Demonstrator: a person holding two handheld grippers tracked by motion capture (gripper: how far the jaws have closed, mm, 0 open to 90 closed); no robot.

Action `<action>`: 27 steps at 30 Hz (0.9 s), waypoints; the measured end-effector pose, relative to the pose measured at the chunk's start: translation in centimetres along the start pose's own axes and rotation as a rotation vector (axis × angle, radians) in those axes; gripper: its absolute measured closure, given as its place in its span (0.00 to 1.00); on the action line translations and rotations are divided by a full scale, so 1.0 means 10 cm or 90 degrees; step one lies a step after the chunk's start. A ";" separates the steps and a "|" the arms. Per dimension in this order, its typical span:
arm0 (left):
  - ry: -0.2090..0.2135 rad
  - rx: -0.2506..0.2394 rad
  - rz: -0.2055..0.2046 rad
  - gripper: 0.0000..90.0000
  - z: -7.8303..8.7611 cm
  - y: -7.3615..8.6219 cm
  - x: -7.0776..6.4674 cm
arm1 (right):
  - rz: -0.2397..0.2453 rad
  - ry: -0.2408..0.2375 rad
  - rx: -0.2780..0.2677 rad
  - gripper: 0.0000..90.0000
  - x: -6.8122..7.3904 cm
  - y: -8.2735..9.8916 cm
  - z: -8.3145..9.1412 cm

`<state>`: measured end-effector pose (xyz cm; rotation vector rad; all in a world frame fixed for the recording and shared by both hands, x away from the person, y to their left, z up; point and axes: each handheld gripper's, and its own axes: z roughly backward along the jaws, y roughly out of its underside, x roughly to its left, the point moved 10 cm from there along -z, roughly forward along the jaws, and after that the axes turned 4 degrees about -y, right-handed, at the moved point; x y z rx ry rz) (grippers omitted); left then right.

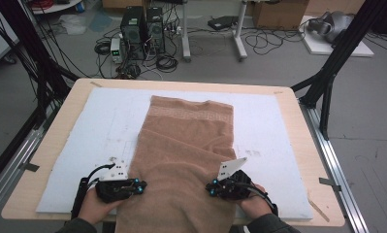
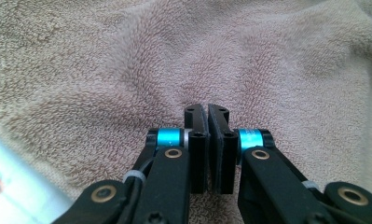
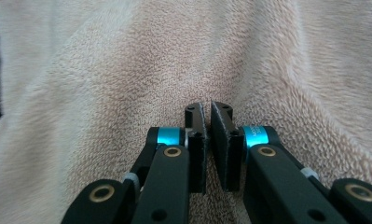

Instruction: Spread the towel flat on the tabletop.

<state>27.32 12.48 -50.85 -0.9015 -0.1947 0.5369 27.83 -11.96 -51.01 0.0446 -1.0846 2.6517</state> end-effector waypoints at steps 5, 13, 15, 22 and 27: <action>0.016 -0.006 -0.011 0.96 0.18 0.09 -0.20 | 0.021 -0.032 -0.005 0.95 0.24 0.01 0.02; -0.001 -0.045 -0.006 0.75 0.29 -0.03 -0.18 | 0.020 -0.029 -0.053 0.79 0.35 -0.12 0.23; -0.019 -0.044 -0.007 0.72 0.21 -0.08 -0.07 | 0.013 0.011 -0.031 0.75 0.16 -0.11 0.24; -0.031 -0.014 -0.026 0.70 -0.03 0.00 0.08 | -0.036 0.003 -0.018 0.75 -0.11 -0.06 0.01; -0.035 -0.009 -0.027 0.94 0.01 0.03 0.02 | -0.028 -0.005 -0.019 0.96 -0.11 -0.05 -0.05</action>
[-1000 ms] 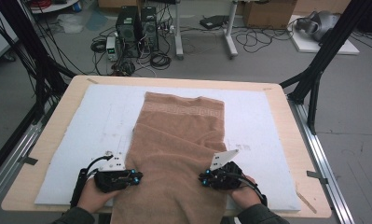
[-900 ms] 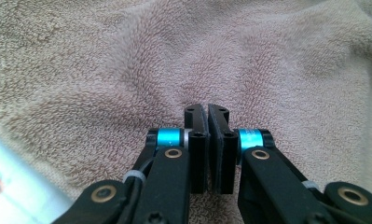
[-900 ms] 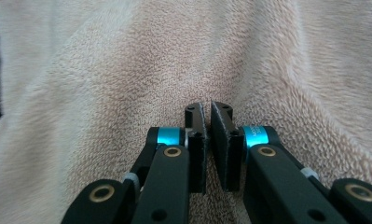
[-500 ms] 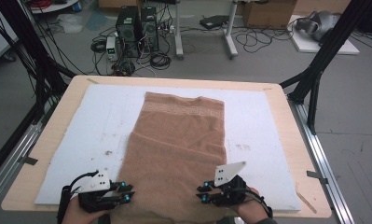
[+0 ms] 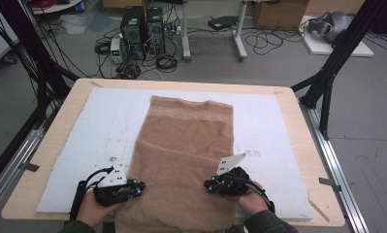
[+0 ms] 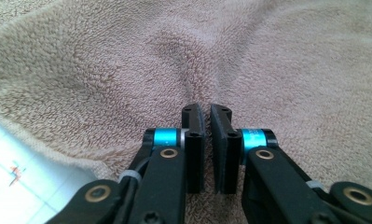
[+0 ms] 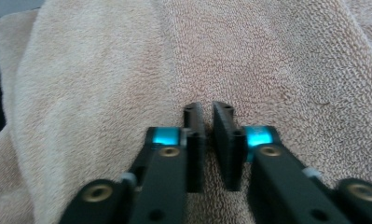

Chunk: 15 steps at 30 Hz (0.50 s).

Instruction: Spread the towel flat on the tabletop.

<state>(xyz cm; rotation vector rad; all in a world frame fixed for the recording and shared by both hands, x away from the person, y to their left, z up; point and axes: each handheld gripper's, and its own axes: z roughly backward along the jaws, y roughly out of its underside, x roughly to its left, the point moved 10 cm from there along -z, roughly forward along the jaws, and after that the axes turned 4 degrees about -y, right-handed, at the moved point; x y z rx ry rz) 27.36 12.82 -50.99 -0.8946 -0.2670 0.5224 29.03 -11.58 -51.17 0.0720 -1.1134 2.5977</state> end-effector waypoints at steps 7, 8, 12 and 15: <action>-0.003 0.002 -0.004 0.95 0.16 0.10 -0.16 | 0.015 -0.037 0.001 0.96 0.18 0.02 0.03; -0.001 0.003 -0.007 0.95 0.18 0.12 -0.19 | 0.018 -0.045 0.001 0.96 0.21 0.02 0.03; 0.008 0.006 -0.010 0.95 0.24 0.15 -0.31 | 0.035 -0.071 -0.004 0.92 0.35 0.02 0.07; 0.010 0.009 -0.007 0.90 0.24 0.16 -0.30 | 0.015 -0.051 -0.021 0.78 0.32 0.04 0.19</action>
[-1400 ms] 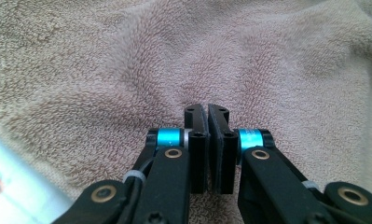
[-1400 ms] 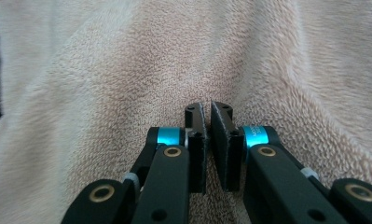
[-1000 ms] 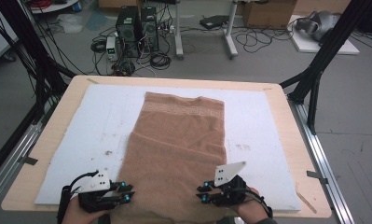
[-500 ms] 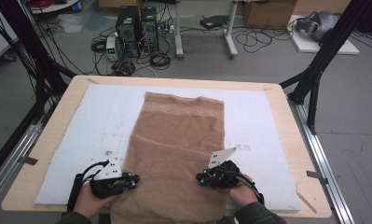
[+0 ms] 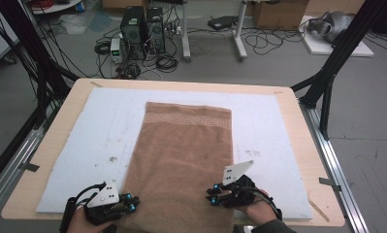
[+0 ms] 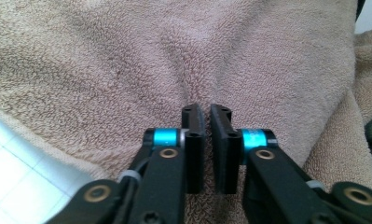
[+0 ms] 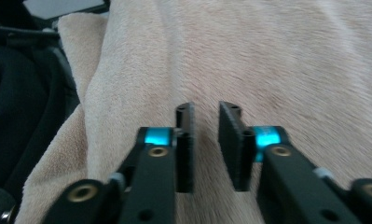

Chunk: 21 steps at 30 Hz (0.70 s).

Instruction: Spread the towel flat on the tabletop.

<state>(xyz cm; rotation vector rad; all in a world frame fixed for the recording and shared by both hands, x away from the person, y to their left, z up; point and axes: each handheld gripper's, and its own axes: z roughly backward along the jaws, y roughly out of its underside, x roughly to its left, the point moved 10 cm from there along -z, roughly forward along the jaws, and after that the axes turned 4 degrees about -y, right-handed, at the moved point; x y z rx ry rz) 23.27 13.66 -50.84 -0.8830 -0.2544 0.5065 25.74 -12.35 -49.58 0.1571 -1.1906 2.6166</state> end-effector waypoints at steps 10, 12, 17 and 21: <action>-0.006 -0.009 0.004 0.94 -0.01 0.01 -0.02 | -0.018 0.020 0.033 0.97 -0.05 0.25 0.04; -0.002 -0.009 0.006 0.94 0.00 0.01 -0.03 | -0.017 0.009 0.036 0.97 -0.02 0.25 0.05; -0.017 -0.042 0.033 0.80 0.04 -0.12 0.07 | -0.034 0.023 -0.004 0.88 -0.08 0.20 0.13; -0.033 -0.065 0.050 0.69 0.06 -0.29 0.25 | -0.042 0.052 -0.034 0.75 -0.22 0.09 0.23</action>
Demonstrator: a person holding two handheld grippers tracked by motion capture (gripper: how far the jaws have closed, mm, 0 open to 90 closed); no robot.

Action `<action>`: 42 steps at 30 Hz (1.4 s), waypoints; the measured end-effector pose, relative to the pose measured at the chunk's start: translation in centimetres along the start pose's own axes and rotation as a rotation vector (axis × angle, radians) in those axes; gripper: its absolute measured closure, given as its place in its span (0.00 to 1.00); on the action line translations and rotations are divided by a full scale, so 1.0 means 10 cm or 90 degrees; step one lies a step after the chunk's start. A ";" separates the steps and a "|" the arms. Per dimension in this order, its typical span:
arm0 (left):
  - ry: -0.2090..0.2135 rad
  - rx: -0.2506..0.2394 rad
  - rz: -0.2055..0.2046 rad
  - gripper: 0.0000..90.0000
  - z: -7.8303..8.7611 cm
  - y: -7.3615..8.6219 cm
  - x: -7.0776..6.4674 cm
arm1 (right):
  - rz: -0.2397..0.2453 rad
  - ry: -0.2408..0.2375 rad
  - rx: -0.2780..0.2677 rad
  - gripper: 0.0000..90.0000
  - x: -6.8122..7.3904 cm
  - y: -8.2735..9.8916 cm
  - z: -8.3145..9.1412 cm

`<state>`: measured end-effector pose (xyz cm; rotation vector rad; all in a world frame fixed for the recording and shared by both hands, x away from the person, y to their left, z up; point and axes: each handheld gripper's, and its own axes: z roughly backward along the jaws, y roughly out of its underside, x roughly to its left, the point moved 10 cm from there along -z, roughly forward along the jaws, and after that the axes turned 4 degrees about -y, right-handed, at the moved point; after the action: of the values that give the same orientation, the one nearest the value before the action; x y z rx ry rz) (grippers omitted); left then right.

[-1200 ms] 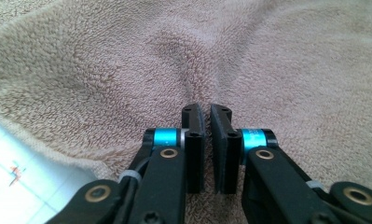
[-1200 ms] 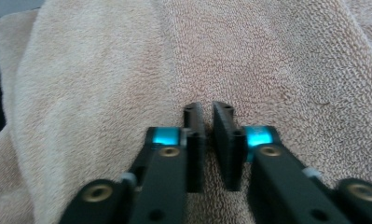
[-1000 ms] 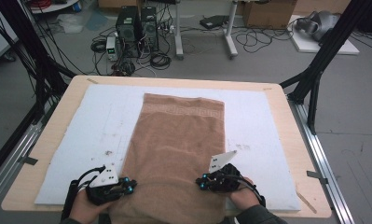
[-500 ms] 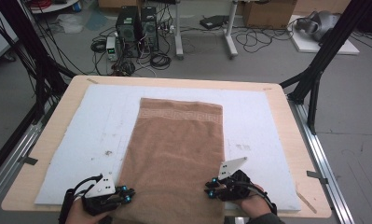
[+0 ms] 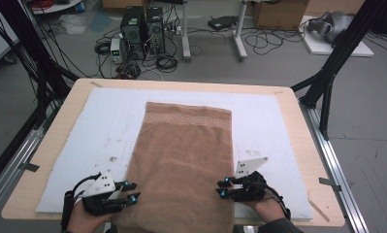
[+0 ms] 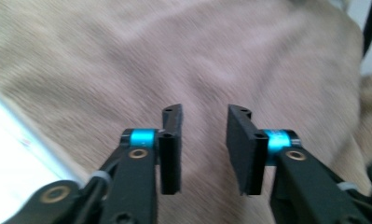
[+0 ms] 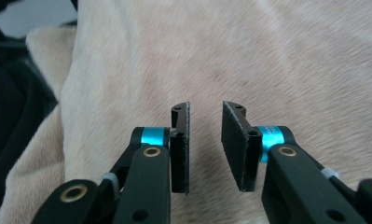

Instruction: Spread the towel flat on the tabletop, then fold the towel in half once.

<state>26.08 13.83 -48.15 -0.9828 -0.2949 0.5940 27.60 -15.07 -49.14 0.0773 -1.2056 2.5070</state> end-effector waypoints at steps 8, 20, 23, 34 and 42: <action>-0.040 -0.017 0.018 0.53 -0.16 -0.32 0.41 | -0.044 0.062 -0.035 0.45 -0.38 -0.23 0.12; -0.080 -0.013 0.064 0.29 -0.33 -0.62 0.81 | -0.067 0.091 -0.053 0.26 -0.81 -0.58 0.06; -0.086 -0.009 0.064 0.28 -0.35 -0.66 0.87 | -0.076 0.085 -0.064 0.24 -0.87 -0.66 0.08; -0.082 0.001 0.053 0.31 -0.36 -0.70 0.89 | -0.063 0.088 -0.066 0.25 -0.92 -0.77 0.12; -0.089 0.003 0.061 0.34 -0.39 -0.85 1.06 | -0.057 0.102 -0.056 0.25 -1.04 -0.82 0.16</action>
<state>39.32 13.89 -43.34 -0.9563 -0.3721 0.7530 39.91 -14.65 -44.03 -0.0896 -1.2172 2.3315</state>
